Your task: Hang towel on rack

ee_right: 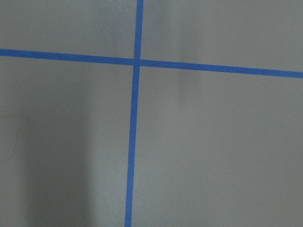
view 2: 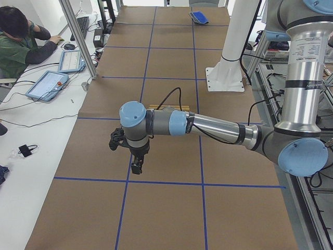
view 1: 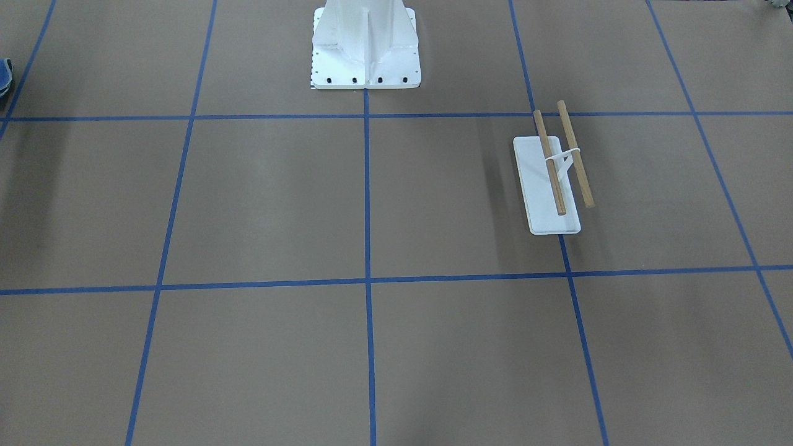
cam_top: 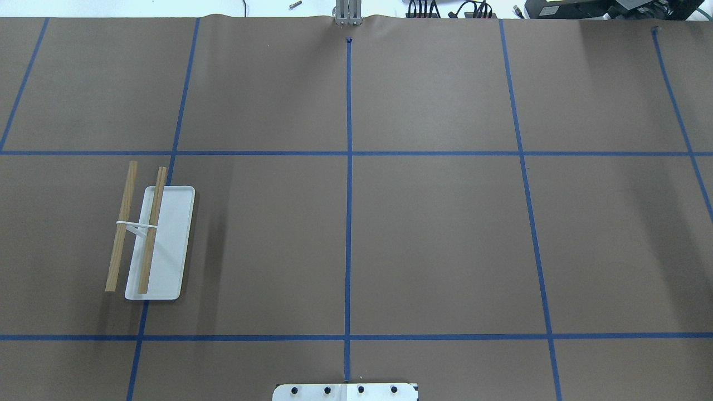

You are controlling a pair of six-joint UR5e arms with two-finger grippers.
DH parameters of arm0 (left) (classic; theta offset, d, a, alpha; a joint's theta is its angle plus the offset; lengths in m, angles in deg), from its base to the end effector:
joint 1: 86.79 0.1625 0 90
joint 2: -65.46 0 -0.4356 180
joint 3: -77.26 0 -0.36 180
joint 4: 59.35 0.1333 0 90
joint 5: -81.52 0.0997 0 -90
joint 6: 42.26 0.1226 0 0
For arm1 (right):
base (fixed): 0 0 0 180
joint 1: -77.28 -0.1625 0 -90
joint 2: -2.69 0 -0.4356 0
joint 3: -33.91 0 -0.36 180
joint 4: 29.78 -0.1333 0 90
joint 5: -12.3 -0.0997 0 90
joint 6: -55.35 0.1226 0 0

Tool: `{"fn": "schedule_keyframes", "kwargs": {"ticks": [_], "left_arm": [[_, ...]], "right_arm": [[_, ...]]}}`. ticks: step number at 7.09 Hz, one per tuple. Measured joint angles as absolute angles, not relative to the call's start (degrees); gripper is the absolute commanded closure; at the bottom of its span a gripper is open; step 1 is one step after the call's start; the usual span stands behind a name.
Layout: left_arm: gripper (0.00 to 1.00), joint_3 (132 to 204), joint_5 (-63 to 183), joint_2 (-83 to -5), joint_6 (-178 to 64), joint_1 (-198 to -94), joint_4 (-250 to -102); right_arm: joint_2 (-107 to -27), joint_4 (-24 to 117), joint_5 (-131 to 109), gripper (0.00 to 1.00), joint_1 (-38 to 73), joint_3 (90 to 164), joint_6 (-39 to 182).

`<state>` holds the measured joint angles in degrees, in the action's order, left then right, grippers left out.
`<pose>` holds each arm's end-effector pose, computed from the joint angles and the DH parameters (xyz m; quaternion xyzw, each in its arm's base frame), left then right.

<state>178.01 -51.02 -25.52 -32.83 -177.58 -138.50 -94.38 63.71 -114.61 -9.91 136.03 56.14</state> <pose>-0.0568 -0.4603 0.6136 0.0394 0.3607 0.0730 0.9290 0.0396 -0.4098 0.6584 0.0030 -0.3168 -0.0210 0.9483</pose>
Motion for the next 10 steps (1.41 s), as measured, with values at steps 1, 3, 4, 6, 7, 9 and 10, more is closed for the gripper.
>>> {"fn": "schedule_keyframes", "kwargs": {"ticks": [1,3,4,6,7,9,10], "left_arm": [[0.02,178.03,-50.94,-25.41,-32.8,-177.55,-138.49],[0.02,179.57,-50.94,-24.52,-32.76,-177.51,-138.49],[0.02,181.07,-50.87,-23.84,-32.74,-177.51,-138.51],[0.02,183.09,-50.49,-23.4,-32.77,-177.57,-138.58],[0.02,183.35,-50.48,-23.73,-32.88,-177.6,-138.67],[0.02,183.65,-50.68,-25.46,-33.1,-177.71,-139.32],[0.02,183.46,-50.71,-26.11,-33.09,-177.73,-141.83]], "right_arm": [[-94.39,63.7,-114.61,0.0,-9.91,136.02,56.16],[-94.26,63.68,-114.61,0.0,-9.91,136.04,56.26],[-94.11,63.7,-114.63,0.0,-9.91,136.59,56.32],[-93.91,63.68,-114.65,0.0,-9.89,138.97,56.09],[-93.36,63.37,-114.59,0.0,-9.78,139.63,56.06],[-90.94,60.06,-114.28,0.0,-9.6,139.71,56.53],[-90.88,58.37,-114.31,0.0,-9.6,139.71,56.57]]}}
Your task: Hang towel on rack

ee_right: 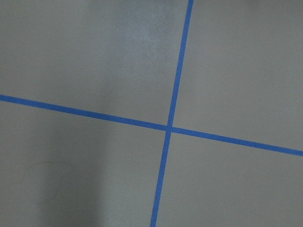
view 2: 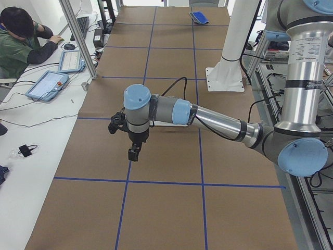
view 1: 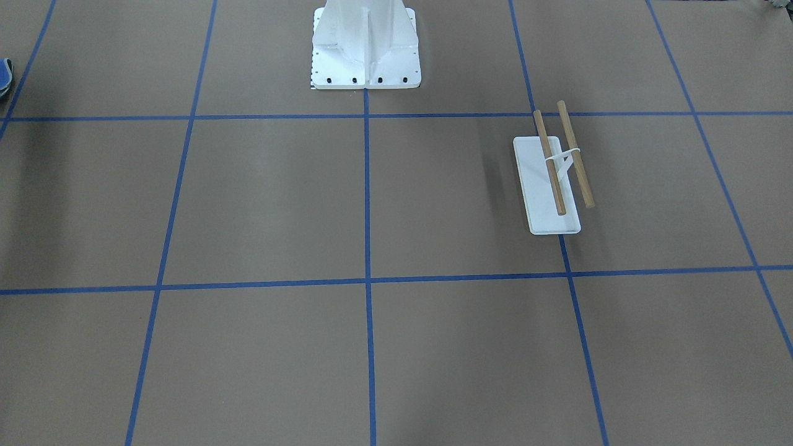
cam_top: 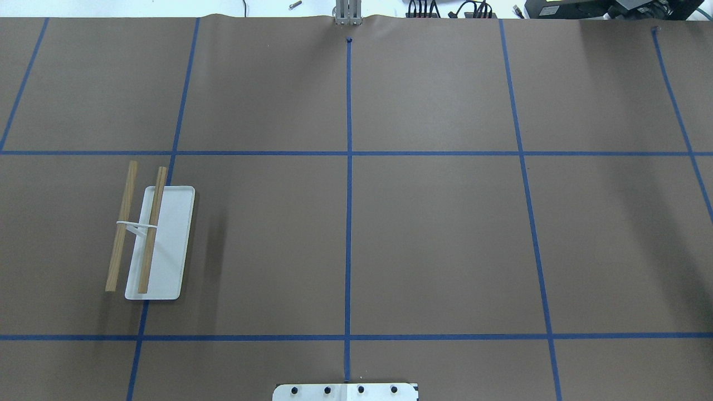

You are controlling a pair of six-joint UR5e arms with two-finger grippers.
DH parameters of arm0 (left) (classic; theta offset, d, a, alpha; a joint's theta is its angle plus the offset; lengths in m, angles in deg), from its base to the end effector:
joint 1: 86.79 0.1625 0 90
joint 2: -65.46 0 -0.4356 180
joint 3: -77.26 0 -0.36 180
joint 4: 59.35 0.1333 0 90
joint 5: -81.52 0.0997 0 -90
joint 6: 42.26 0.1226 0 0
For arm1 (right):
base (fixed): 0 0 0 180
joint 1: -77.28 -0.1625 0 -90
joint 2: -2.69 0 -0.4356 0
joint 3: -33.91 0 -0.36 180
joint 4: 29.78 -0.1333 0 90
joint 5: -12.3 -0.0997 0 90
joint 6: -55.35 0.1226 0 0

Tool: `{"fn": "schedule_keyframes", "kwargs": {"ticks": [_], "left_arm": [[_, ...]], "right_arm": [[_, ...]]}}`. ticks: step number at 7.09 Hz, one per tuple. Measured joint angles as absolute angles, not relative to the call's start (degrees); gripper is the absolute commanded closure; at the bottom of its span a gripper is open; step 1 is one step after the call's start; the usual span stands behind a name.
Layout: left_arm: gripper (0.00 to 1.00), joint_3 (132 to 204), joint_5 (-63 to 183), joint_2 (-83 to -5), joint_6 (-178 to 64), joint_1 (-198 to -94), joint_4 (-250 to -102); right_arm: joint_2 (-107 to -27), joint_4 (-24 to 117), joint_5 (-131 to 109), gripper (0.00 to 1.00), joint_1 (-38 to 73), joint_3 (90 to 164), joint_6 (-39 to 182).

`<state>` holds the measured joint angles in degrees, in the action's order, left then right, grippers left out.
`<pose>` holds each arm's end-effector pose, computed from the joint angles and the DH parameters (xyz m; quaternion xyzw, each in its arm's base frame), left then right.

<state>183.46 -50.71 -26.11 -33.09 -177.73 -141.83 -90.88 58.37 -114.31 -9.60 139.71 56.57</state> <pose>-0.0586 -0.4681 0.5597 0.1146 0.3501 0.0988 0.9244 0.0359 -0.4480 0.5922 0.1045 -0.3159 -0.0541 0.9415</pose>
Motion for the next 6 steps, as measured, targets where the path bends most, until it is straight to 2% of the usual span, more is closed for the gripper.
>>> {"fn": "schedule_keyframes", "kwargs": {"ticks": [2,6], "left_arm": [[0.02,180.92,-51.04,-26.3,-33.17,-177.75,-151.23],[0.02,180.69,-51.19,-26.32,-33.21,-177.76,-154.81]], "right_arm": [[-96.06,52.9,-114.42,0.0,-9.58,140.26,55.39],[-113.49,41.75,-114.8,0.0,-9.5,138.76,54.38]]}}
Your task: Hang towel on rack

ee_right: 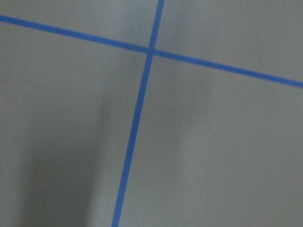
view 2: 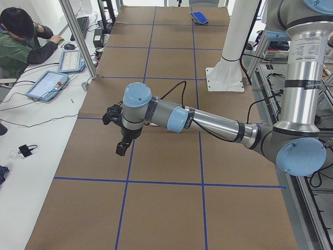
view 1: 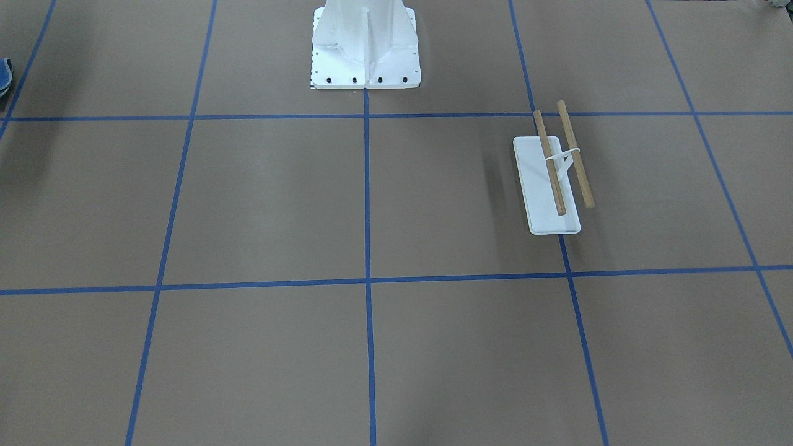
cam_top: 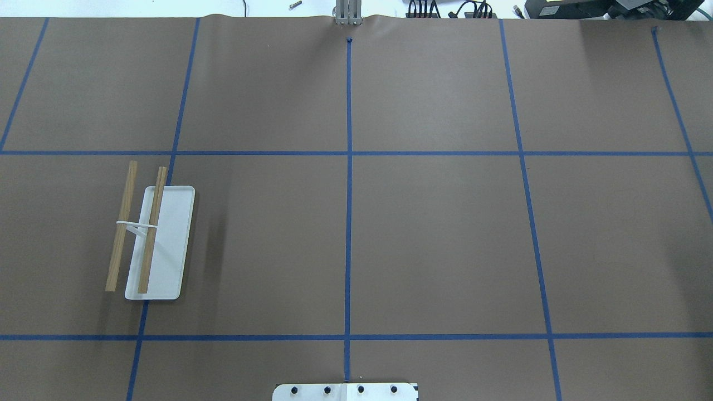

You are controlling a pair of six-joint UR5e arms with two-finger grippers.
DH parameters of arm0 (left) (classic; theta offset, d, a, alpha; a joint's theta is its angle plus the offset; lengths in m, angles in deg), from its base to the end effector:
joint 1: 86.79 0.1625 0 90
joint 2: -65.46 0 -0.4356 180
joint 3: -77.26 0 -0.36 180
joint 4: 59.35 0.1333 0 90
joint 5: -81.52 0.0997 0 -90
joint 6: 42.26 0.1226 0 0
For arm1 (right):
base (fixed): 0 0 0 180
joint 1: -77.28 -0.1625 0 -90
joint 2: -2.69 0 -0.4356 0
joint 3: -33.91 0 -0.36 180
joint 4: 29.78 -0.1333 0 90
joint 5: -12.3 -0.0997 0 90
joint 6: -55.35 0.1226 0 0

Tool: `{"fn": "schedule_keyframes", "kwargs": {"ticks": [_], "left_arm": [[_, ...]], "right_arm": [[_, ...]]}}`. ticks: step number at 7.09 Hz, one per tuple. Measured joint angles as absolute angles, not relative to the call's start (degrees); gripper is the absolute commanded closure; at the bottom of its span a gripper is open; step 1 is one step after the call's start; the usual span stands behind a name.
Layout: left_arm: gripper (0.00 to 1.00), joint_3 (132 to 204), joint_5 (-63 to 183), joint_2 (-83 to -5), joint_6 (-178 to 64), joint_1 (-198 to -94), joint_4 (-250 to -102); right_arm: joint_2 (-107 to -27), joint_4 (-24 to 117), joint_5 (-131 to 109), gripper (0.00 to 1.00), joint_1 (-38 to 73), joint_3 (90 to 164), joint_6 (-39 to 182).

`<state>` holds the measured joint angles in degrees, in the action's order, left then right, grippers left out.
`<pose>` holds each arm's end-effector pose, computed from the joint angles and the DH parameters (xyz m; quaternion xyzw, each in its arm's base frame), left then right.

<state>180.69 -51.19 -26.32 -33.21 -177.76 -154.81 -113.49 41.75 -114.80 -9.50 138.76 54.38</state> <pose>-0.0584 -0.4851 0.5525 0.1977 0.3423 0.1297 0.9094 0.0440 -0.2748 0.7088 0.0528 -0.3186 -0.0544 0.9449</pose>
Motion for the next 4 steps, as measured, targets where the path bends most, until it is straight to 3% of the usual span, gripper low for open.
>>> {"fn": "schedule_keyframes", "kwargs": {"ticks": [2,4], "left_arm": [[0.02,181.37,-51.2,-26.41,-33.21,-177.76,-154.95],[0.02,182.75,-51.2,-26.27,-33.19,-177.76,-154.97]], "right_arm": [[-118.29,33.03,-115.56,0.0,-9.52,131.29,54.46],[-119.59,15.05,-119.34,0.02,-10.44,116.55,59.63]]}}
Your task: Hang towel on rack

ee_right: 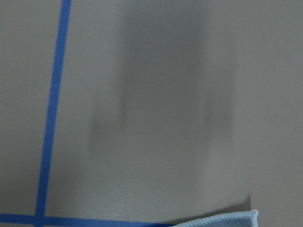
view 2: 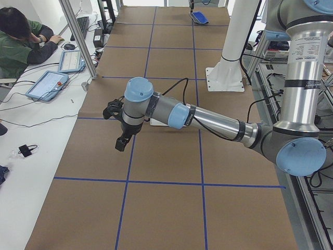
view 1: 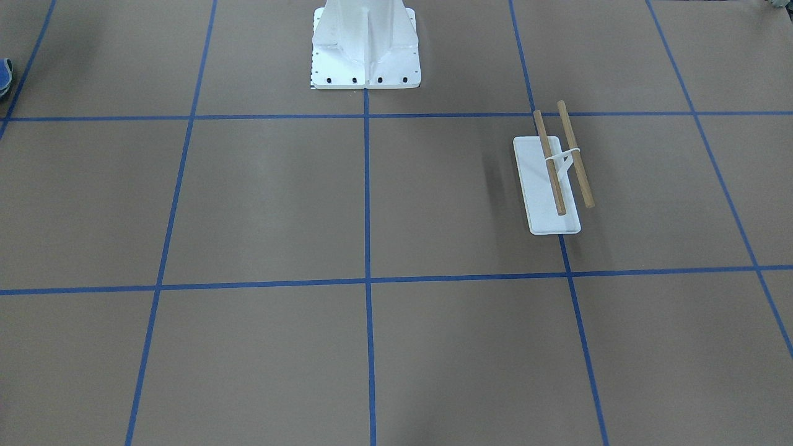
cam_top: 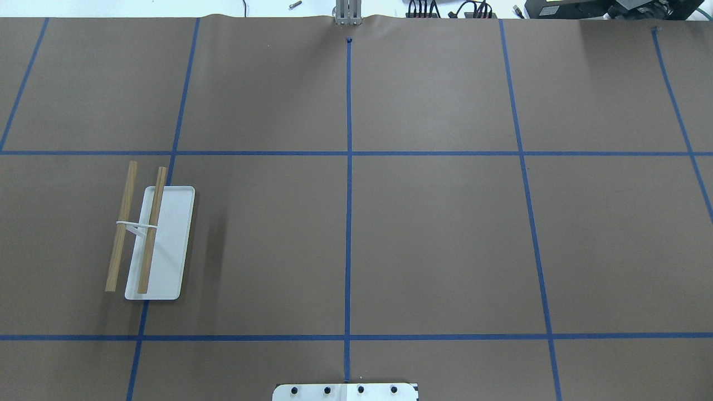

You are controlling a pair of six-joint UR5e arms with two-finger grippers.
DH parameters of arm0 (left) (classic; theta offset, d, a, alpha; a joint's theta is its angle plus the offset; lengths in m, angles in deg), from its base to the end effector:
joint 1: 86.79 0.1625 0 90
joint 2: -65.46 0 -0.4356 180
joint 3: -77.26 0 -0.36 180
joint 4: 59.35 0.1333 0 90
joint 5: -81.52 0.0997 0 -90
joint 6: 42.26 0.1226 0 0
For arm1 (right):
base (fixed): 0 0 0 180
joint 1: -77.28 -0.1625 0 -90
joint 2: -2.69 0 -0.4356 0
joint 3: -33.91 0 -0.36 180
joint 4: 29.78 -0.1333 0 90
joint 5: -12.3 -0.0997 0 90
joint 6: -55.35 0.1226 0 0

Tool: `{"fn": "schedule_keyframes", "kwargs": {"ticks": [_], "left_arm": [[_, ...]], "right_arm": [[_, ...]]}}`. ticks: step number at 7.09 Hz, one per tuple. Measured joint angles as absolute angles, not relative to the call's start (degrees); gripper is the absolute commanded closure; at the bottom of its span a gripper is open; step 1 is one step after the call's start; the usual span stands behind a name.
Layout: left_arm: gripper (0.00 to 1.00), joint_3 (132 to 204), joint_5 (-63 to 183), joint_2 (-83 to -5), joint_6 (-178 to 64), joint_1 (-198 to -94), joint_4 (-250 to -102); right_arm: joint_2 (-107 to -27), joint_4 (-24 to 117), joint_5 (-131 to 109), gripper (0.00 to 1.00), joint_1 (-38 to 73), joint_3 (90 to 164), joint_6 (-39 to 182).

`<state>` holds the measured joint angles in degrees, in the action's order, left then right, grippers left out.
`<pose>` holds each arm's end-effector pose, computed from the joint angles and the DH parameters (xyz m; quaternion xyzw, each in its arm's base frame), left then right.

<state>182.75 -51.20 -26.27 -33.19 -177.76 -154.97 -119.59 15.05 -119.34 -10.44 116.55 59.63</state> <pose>-0.0583 -0.4829 0.5356 0.2149 0.3395 0.1364 0.9055 0.0457 -0.1546 0.8420 0.0247 -0.3570 -0.0008 0.9338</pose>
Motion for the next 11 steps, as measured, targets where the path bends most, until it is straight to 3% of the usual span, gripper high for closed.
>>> {"fn": "schedule_keyframes", "kwargs": {"ticks": [2,5,6,11], "left_arm": [[0.02,183.09,-51.2,-26.16,-33.13,-177.76,-155.21],[0.02,182.96,-51.2,-25.2,-34.14,-177.8,-158.18],[0.02,182.95,-51.2,-24.93,-34.35,-177.79,-158.7],[0.02,182.93,-51.2,-24.8,-35.27,-177.76,-159.07]], "right_arm": [[-120.06,4.57,-120.75,0.1,-12.06,108.26,62.98],[-119.54,2.53,-119.32,0.42,-12.95,106.23,63.29],[-119.51,2.51,-118.73,0.46,-13.15,106.16,63.23],[-118.32,2.54,-116.37,0.45,-13.45,104.39,63.35]]}}
